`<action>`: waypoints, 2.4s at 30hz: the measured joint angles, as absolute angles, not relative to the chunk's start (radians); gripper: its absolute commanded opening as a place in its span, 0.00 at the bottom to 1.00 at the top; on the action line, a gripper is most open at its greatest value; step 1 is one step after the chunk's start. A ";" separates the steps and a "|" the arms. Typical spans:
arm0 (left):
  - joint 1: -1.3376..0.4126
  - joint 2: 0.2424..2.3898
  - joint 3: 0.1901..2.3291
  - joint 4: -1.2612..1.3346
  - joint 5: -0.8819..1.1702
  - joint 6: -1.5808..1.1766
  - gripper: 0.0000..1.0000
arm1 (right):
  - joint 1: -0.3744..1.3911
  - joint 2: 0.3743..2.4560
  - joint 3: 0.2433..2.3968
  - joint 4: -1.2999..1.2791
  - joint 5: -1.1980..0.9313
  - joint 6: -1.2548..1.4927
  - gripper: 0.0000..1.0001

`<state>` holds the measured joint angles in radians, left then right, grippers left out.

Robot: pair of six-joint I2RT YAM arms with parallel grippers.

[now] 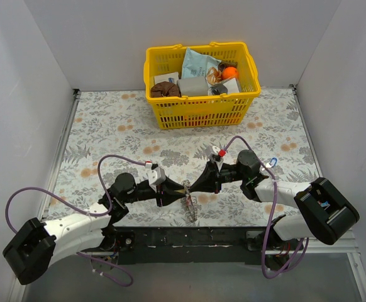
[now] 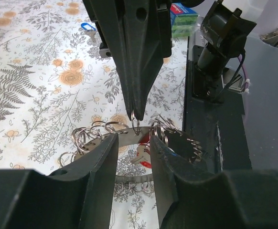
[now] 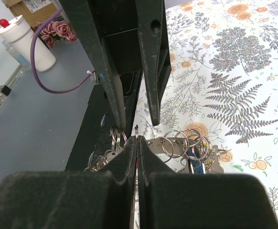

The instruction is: Put the keys on the keyring

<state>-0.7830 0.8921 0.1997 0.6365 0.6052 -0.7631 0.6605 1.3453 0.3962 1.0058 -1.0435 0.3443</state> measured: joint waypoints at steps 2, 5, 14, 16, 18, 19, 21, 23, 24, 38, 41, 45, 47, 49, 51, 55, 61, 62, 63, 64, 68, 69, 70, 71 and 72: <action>-0.783 0.906 0.200 0.638 0.599 -0.767 0.29 | 0.661 1.345 0.396 1.006 -1.044 0.345 0.01; -0.783 0.919 0.199 0.651 0.587 -0.772 0.26 | 0.661 1.345 0.396 1.005 -1.044 0.346 0.01; -0.783 0.961 0.200 0.719 0.578 -0.797 0.17 | 0.660 1.345 0.395 1.015 -1.043 0.357 0.01; -0.783 0.975 0.201 0.722 0.585 -0.802 0.16 | 0.660 1.345 0.394 1.017 -1.043 0.361 0.01; -0.783 0.992 0.205 0.727 0.593 -0.806 0.15 | 0.660 1.345 0.394 1.020 -1.042 0.363 0.01; -0.783 0.999 0.208 0.727 0.596 -0.808 0.14 | 0.660 1.345 0.394 1.021 -1.042 0.364 0.01; -0.783 1.010 0.212 0.730 0.604 -0.810 0.13 | 0.658 1.345 0.394 1.021 -1.042 0.364 0.01; -0.783 1.015 0.213 0.734 0.609 -0.813 0.12 | 0.656 1.345 0.394 1.022 -1.042 0.364 0.01; -0.783 1.016 0.213 0.736 0.611 -0.815 0.11 | 0.656 1.345 0.394 1.022 -1.043 0.364 0.01; -0.783 1.072 0.228 0.770 0.630 -0.866 0.00 | 0.647 1.344 0.385 1.031 -1.043 0.365 0.01; -0.783 1.087 0.238 0.763 0.629 -0.880 0.00 | 0.643 1.343 0.380 1.032 -1.043 0.365 0.01; -0.783 1.090 0.244 0.755 0.625 -0.895 0.00 | 0.641 1.342 0.377 1.039 -1.043 0.365 0.01; -0.783 1.085 0.244 0.755 0.620 -0.900 0.00 | 0.641 1.341 0.377 1.044 -1.043 0.366 0.01; -0.783 1.077 0.244 0.751 0.614 -0.905 0.00 | 0.641 1.341 0.377 1.050 -1.043 0.367 0.01; -0.783 1.067 0.244 0.741 0.608 -0.907 0.00 | 0.641 1.341 0.377 1.052 -1.042 0.368 0.11; -0.783 1.048 0.244 0.725 0.590 -0.905 0.00 | 0.643 1.341 0.377 1.059 -1.043 0.387 0.33; -0.783 1.007 0.244 0.693 0.556 -0.885 0.00 | 0.650 1.299 0.378 1.055 -1.040 0.409 0.86; -0.783 0.996 0.244 0.686 0.550 -0.878 0.00 | 0.650 1.285 0.378 1.051 -1.040 0.407 0.88; -0.783 0.985 0.244 0.680 0.544 -0.873 0.00 | 0.650 1.267 0.380 1.045 -1.039 0.406 0.89; -0.783 0.976 0.244 0.674 0.540 -0.867 0.00 | 0.650 1.250 0.382 1.038 -1.038 0.403 0.89; -0.783 0.933 0.244 0.634 0.519 -0.833 0.00 | 0.650 1.164 0.396 0.966 -1.015 0.373 0.91; -0.783 0.924 0.244 0.619 0.513 -0.822 0.00 | 0.650 1.145 0.399 0.942 -1.008 0.361 0.91; -0.783 0.916 0.244 0.604 0.508 -0.810 0.00 | 0.649 1.121 0.405 0.912 -0.996 0.347 0.91; -0.783 0.908 0.246 0.583 0.504 -0.796 0.00 | 0.648 1.096 0.413 0.873 -0.981 0.326 0.91; -0.783 0.904 0.251 0.560 0.499 -0.784 0.00 | 0.647 1.071 0.420 0.829 -0.965 0.303 0.91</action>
